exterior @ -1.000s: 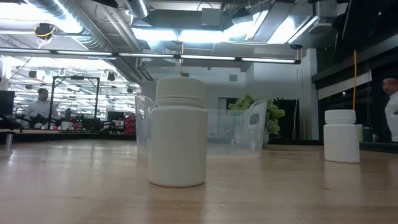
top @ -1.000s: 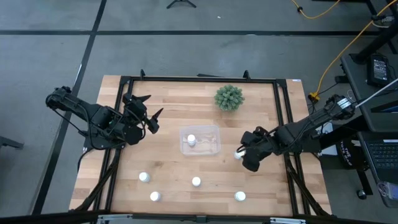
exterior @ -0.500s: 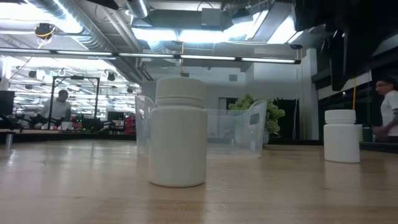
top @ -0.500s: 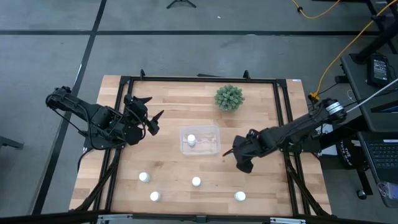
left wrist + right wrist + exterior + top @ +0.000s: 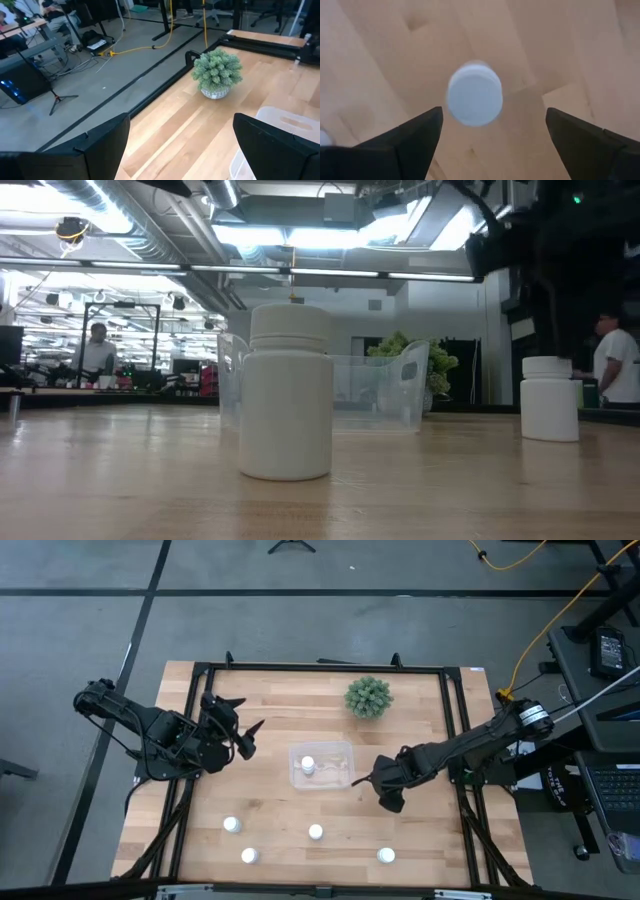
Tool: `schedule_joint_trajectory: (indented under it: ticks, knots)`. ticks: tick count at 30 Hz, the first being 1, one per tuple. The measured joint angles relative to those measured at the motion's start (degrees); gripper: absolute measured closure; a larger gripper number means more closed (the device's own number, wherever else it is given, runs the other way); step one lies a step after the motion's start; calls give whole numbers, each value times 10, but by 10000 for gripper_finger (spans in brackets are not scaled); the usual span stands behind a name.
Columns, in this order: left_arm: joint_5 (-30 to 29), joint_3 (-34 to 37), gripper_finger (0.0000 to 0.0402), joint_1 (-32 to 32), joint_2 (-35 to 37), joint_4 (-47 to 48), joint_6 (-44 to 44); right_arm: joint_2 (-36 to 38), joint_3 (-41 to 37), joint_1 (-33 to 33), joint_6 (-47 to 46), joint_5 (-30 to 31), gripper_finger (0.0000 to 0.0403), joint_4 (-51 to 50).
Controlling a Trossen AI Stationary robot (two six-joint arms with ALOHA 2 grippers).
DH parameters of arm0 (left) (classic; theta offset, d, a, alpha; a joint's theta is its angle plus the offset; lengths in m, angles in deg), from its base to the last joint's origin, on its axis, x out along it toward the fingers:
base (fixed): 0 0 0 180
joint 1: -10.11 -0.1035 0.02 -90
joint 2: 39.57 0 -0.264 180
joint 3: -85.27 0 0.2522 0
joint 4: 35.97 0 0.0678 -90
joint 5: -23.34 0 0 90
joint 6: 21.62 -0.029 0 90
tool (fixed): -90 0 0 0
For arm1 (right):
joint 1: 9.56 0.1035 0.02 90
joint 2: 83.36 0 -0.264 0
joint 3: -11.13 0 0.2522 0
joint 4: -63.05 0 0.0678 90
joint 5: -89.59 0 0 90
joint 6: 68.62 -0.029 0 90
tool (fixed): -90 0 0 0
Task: Pick and place pill bottles into a basket
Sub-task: Put the white pill bottle into the transparent bin
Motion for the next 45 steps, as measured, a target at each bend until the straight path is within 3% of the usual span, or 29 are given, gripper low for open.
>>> schedule_joint_trajectory:
  ticks: [11,23,28,36,45]
  knots:
    - [0,0,54,0,0,0,-14,0,-37,-15,10,-31,48,96]
    - [-2,0,54,0,0,0,-14,0,-56,-31,33,-34,52,124]
    - [-2,0,54,0,0,0,-15,0,-56,-31,33,-36,96,124]
    - [-2,0,54,0,0,0,-15,2,-55,-31,34,-59,247,129]
    - [-2,0,54,0,0,0,-15,0,-38,-31,42,-59,248,145]
